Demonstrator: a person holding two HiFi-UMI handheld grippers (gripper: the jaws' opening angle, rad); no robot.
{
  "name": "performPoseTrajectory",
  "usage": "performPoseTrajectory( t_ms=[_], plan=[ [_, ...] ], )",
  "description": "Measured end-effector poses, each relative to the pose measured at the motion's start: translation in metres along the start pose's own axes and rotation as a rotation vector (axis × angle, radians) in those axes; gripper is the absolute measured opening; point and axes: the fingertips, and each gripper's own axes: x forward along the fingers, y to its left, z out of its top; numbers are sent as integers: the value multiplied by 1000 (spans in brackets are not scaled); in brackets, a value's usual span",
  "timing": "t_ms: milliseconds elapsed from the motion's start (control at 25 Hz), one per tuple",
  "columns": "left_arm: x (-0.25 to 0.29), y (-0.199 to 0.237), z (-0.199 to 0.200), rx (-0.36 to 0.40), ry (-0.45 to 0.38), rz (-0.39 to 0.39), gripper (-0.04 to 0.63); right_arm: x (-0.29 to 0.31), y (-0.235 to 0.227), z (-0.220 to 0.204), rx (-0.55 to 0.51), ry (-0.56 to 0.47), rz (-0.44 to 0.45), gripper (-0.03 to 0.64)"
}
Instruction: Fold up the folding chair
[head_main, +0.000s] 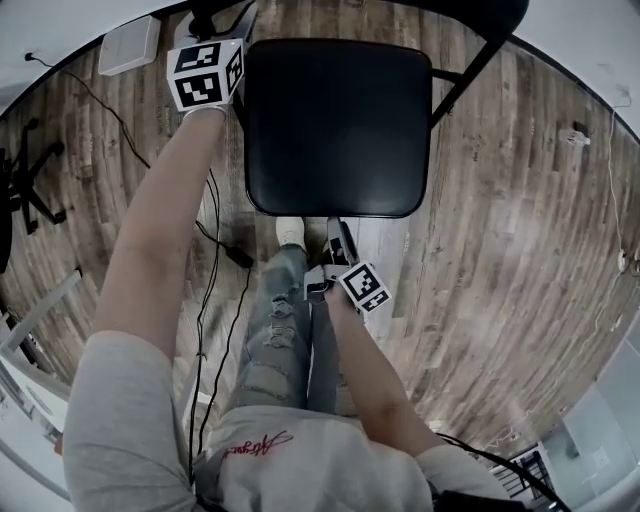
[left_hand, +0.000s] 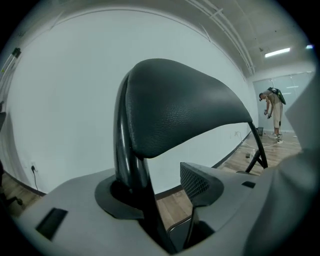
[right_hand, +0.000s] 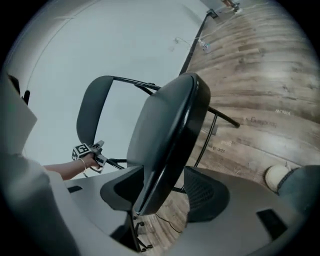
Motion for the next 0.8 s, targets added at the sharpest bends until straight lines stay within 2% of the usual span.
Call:
performPoseTrajectory(
  t_ms=[120,200,320,440,480,520,560,720,800],
  plan=[
    [2,0,1,-14,-19,-8,267,9,-11,-2,85,19,31,244],
    [3,-2,2,-8,-30,-34,264,19,-9,3,84,0,83,256],
    [1,-5,3,8,-41,-63,262,26,-17,4,66,-23,101,264],
    [2,-5,3,7,-40,-67,262,34,-9,7,100,-31,271,265],
    [3,-5,3,-3,-43,-73,252,37,-7,8,117,-38,302,264],
    [2,-4,4,-20,-50,-83,208,39,-6,9,124,-48,313,264],
    [2,-3,5,-41,-57,-95,149,39,-5,9,123,-58,311,264],
    [-3,2,5,-102,-76,-124,38,39,-11,10,161,-56,251,264],
    [-2,3,7,-113,-76,-138,37,41,-11,10,206,-39,211,264]
  ],
)
